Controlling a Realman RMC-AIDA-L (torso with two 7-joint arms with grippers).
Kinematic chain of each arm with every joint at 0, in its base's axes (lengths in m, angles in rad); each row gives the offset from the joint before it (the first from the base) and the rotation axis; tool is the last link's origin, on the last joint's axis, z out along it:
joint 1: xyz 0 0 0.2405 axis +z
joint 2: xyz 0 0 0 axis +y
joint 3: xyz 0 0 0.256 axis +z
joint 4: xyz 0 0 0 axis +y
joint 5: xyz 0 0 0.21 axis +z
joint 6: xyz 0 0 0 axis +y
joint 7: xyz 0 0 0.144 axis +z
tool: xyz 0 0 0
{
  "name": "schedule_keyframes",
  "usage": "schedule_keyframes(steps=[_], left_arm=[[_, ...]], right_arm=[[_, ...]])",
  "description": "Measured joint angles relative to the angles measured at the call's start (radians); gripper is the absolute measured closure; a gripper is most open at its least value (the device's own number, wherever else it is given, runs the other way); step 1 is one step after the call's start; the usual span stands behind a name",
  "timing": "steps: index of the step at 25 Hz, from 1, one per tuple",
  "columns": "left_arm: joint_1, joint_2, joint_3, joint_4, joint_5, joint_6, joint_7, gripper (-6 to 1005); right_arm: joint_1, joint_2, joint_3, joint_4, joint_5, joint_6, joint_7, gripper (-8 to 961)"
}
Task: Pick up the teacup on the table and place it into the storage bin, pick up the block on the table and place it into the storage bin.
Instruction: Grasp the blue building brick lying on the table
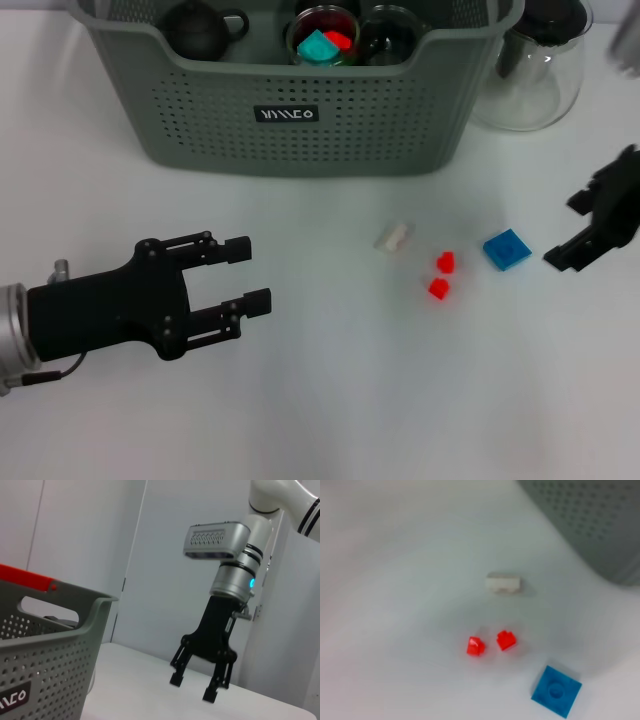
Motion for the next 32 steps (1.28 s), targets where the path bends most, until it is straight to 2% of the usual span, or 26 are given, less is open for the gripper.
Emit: schedule_keyframes(steps=[3,8,11,15,25,32], left_arm=[[-0.004,0.001,-0.003,-0.014,0.006,-0.009,0.000,372],[-0.006,0.001,-0.005,-0.024,0.006,-0.024,0.001,373],[-0.013,0.003,-0.006,-0.035,0.006,-0.040,0.001,373],[-0.022,0.005,-0.007,-0.051,0.015,-0.075,0.001,373],[-0.022,0.005,-0.009,-0.072,0.021,-0.131,0.002,374],[-0.020,0.005,-0.014,-0.072,0.020,-0.136,0.002,374]], right_arm=[[0.000,0.002,-0.072,0.050,0.005,0.086,0.037,101],[0.000,0.001,-0.178,0.134,-0.005,0.214,0.251,115],[-0.006,0.002,-0.236,0.142,-0.005,0.254,0.440,129],[-0.014,0.003,-0.251,0.131,0.008,0.258,0.589,146],[-0.020,0.006,-0.299,0.155,0.013,0.311,0.687,191],[-0.023,0.008,-0.387,0.169,0.035,0.387,0.699,222]])
